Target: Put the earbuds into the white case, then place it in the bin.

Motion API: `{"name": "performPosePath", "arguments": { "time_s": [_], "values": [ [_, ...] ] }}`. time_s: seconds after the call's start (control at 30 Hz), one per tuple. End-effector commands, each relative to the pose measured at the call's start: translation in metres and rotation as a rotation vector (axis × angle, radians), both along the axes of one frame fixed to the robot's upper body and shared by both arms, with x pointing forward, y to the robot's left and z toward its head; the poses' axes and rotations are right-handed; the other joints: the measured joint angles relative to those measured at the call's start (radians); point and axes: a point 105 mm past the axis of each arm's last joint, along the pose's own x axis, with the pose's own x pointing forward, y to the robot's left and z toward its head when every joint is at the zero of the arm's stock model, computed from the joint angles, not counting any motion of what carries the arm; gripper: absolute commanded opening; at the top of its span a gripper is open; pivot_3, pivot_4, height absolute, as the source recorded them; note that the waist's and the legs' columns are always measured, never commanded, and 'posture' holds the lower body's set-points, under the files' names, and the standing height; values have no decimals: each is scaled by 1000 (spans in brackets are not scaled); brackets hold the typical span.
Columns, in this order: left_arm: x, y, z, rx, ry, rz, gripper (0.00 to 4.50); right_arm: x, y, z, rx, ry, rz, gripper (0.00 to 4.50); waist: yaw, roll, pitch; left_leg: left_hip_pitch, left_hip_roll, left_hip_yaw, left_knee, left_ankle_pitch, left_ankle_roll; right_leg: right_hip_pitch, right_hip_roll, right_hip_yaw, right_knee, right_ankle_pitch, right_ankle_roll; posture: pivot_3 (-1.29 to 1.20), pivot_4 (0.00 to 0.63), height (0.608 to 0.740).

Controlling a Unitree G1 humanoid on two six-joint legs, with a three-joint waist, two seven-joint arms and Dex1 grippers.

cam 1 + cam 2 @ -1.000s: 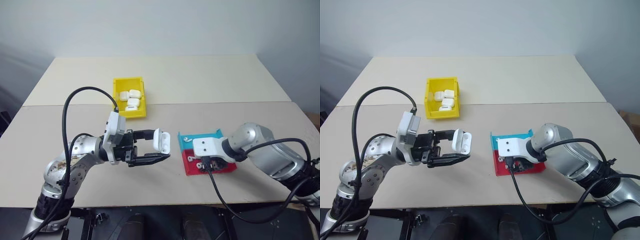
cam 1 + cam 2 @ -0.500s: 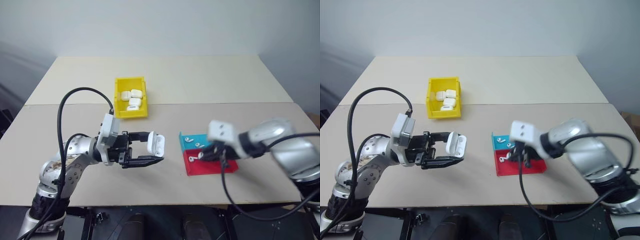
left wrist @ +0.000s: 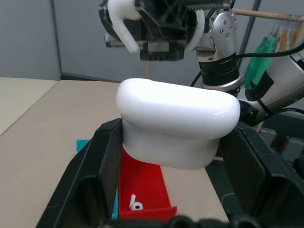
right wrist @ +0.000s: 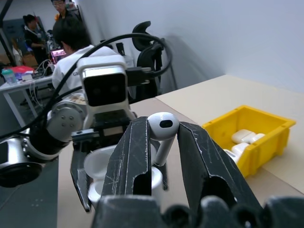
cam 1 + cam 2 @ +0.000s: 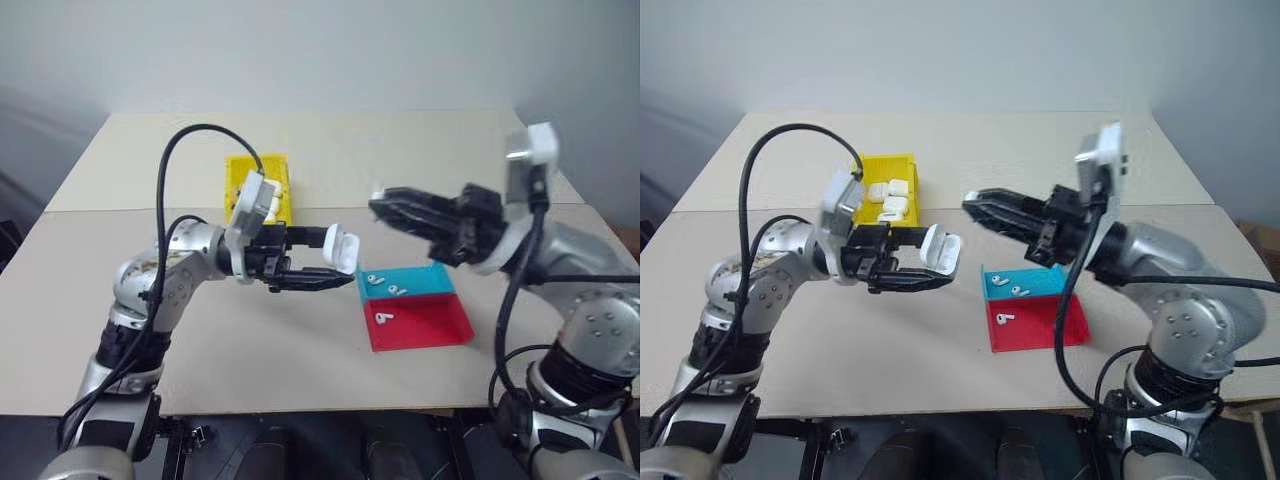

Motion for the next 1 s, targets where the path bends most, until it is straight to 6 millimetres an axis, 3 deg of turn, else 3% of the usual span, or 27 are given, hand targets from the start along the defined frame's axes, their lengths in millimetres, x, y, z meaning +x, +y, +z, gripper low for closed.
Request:
{"name": "performPosePath", "arguments": {
  "time_s": [0.03,0.63,0.67,0.73,1.0],
  "values": [
    [-1,1,7,-5,-24,-20,2843,-7,8,0,4,-33,12,662,-3,0,0,0,0,0,0,0,0,0,0,0,0,0,0,0,150,740],
    [-2,4,12,-20,-54,-4,2843,-4,14,-24,-76,-20,5,662,-15,0,0,0,0,0,0,0,0,0,0,0,0,0,0,0,150,740],
    [-2,4,12,-23,-56,-1,2843,-3,14,-24,-79,-24,0,1222,-15,0,0,0,0,0,0,0,0,0,0,0,0,0,0,0,150,740],
    [-1,5,12,-23,-56,4,2843,-4,14,-25,-81,-36,-1,1583,-15,0,0,0,0,0,0,0,0,0,0,0,0,0,0,0,150,740],
    [1,4,14,-26,-60,13,2843,-5,13,-25,-88,-68,-5,4270,-15,0,0,0,0,0,0,0,0,0,0,0,0,0,0,0,150,740]
  ]
}}
